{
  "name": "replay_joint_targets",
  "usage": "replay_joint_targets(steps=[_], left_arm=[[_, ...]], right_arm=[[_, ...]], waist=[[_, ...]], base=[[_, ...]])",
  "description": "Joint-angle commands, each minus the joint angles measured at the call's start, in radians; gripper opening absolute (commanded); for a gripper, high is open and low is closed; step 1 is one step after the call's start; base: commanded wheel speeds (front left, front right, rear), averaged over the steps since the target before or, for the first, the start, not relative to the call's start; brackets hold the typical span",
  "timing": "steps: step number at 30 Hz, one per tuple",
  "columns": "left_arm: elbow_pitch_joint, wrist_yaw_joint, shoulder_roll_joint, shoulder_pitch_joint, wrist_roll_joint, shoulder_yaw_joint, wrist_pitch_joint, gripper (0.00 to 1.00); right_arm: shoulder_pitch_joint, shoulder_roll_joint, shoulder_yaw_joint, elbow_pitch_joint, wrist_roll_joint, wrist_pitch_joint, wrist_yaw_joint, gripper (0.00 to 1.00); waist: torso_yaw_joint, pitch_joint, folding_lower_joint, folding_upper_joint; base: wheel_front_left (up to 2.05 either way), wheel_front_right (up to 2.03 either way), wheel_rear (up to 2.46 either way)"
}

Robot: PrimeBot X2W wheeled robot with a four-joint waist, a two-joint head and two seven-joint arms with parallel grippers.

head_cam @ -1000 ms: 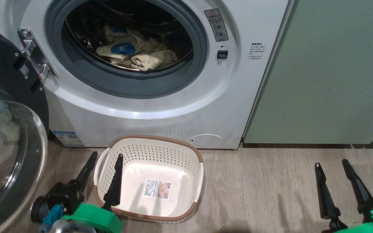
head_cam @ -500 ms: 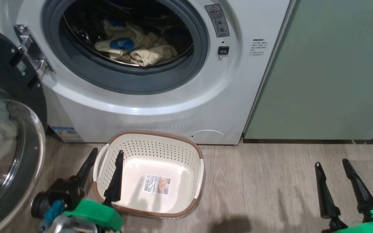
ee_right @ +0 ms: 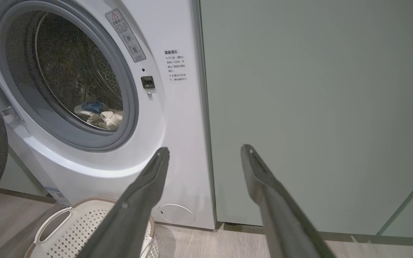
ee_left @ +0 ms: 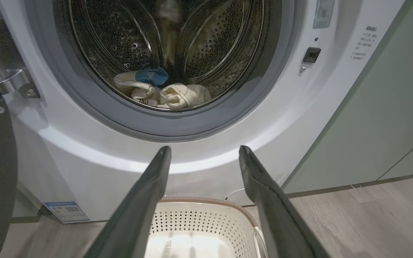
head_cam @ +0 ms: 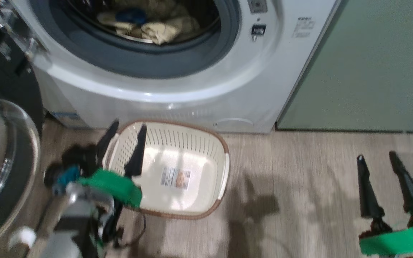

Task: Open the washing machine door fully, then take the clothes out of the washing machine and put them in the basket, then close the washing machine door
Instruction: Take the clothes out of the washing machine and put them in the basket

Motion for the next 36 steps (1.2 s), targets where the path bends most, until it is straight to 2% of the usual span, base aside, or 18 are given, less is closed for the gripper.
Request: replay_joint_targets(steps=[1,7,10,17,28,36], left_arm=[[-0.012,-0.012,0.027,-0.072,-0.010,0.025,0.012,1.00],[0.085,-0.079,0.055,-0.266,-0.038,-0.002,0.069,1.00],[0.121,-0.097,0.074,-0.333,-0.038,-0.010,0.091,1.00],[0.240,-0.144,0.165,-0.572,0.001,-0.068,0.187,1.00],[0.385,-0.170,0.265,-0.882,0.024,-0.142,0.312,1.00],[0.472,-0.176,0.342,-1.030,0.015,-0.203,0.397,1.00]], right_arm=[[-0.048,-0.004,0.016,-0.039,-0.001,-0.010,0.004,1.00],[-0.088,0.001,-0.003,-0.052,-0.003,-0.010,0.004,1.00],[-0.102,0.003,-0.006,-0.055,-0.002,-0.010,0.004,1.00],[-0.148,0.020,-0.017,-0.061,0.007,-0.010,0.004,1.00],[-0.199,0.031,0.031,-0.044,0.030,-0.010,0.004,1.00],[-0.227,0.032,0.045,-0.045,0.079,-0.010,0.004,1.00]], waist=[[-0.004,0.055,-0.0001,0.0000],[-0.007,0.157,-0.0001,0.0000],[-0.014,0.187,-0.0001,0.0000],[-0.051,0.271,-0.0001,0.0000],[-0.132,0.342,-0.0001,0.0000],[-0.193,0.380,-0.0001,0.0000]], base=[[0.00,0.00,0.00],[0.00,0.00,0.00],[0.00,0.00,0.00],[0.00,0.00,0.00],[0.00,0.00,0.00],[0.00,0.00,0.00]])
